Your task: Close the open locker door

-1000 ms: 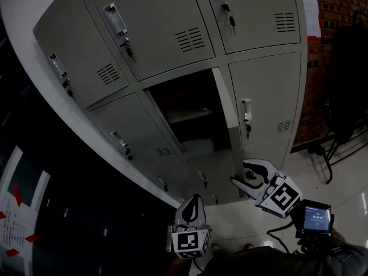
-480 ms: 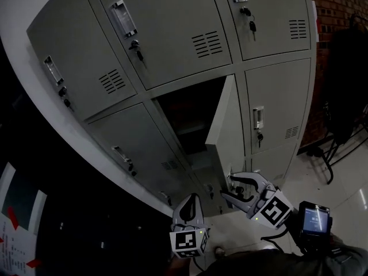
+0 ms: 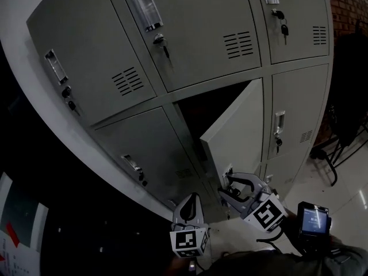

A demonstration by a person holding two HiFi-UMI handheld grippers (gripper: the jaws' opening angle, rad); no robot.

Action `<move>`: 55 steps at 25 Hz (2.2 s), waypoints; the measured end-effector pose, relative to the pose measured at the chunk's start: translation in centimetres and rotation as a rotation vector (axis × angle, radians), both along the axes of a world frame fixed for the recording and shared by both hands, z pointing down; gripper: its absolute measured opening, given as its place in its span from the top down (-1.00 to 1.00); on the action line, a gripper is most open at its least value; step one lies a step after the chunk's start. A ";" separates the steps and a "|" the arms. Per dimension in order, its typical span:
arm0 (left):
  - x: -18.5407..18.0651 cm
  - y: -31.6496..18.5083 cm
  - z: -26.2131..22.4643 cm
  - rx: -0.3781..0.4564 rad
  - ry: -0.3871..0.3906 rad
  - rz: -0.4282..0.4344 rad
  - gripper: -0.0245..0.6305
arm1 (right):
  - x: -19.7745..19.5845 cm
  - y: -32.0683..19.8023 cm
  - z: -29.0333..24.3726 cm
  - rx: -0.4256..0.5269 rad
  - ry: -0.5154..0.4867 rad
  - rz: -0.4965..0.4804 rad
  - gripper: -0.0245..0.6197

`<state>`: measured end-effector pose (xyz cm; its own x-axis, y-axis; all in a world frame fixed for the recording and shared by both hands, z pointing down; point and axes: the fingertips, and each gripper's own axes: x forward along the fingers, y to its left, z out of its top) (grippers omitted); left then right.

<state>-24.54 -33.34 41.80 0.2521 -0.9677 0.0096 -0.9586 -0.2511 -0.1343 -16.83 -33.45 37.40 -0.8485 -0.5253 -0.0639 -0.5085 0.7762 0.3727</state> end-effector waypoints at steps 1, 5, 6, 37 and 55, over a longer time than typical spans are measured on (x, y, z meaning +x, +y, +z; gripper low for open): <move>-0.6 -0.3 0.1 0.000 -0.001 0.001 0.93 | -0.5 -0.5 0.0 -0.001 0.000 0.013 0.42; -2.9 -1.3 0.2 -0.003 -0.006 -0.002 0.93 | -2.4 -2.6 0.2 0.001 0.008 0.072 0.43; -3.4 -1.5 0.3 -0.003 -0.007 -0.003 0.93 | -2.9 -3.2 0.2 0.000 0.006 0.088 0.42; -12.7 -3.9 0.6 0.006 -0.002 -0.079 0.93 | -7.7 -15.1 1.5 -0.003 0.093 0.409 0.56; -12.9 -4.1 1.1 0.004 -0.002 -0.093 0.93 | -7.7 -15.4 1.5 0.045 0.123 0.453 0.54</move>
